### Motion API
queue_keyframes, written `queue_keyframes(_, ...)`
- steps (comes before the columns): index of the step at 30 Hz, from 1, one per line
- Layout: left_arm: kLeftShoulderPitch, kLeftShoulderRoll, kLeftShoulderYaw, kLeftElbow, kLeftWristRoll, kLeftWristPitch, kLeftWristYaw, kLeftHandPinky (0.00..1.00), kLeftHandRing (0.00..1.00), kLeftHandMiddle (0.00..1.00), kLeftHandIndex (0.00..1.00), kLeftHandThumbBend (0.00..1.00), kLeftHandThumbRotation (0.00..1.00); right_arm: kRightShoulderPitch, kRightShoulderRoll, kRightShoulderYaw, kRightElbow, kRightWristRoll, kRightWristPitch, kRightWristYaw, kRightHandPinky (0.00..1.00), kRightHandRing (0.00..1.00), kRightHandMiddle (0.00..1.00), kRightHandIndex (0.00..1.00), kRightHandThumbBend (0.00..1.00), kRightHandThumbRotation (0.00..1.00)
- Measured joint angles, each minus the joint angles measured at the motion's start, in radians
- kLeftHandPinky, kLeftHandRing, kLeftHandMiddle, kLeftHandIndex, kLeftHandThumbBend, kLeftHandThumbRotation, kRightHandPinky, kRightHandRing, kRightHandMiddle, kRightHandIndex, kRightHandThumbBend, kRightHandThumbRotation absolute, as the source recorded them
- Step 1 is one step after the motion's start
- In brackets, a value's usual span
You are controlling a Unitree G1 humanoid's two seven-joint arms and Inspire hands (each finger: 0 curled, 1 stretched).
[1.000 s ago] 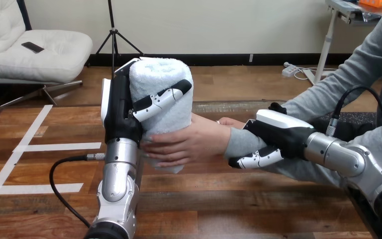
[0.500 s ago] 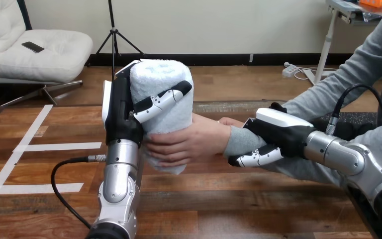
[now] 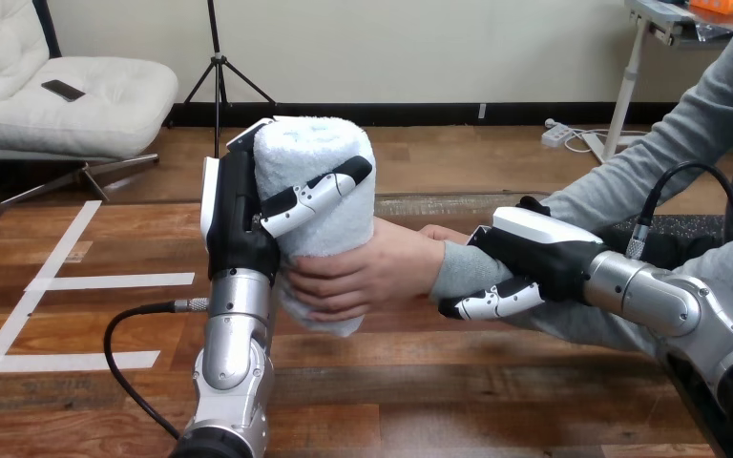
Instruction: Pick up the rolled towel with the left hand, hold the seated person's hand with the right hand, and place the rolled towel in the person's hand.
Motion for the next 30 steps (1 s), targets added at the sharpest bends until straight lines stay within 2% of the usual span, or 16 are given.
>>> queue_keyframes(20, 0.000, -0.007, -0.001, 0.000, 0.001, 0.000, -0.002, 0.32, 0.35, 0.40, 0.42, 0.62, 0.00, 0.000, 0.000, 0.000, 0.000, 0.000, 0.004, -0.003, 0.21, 0.25, 0.30, 0.30, 0.51, 0.48)
queue_keyframes(30, 0.000, -0.008, 0.000, 0.000, -0.004, 0.000, -0.019, 0.33, 0.36, 0.40, 0.42, 0.63, 0.00, 0.000, -0.001, 0.000, 0.000, 0.000, 0.004, -0.003, 0.21, 0.25, 0.30, 0.29, 0.51, 0.48)
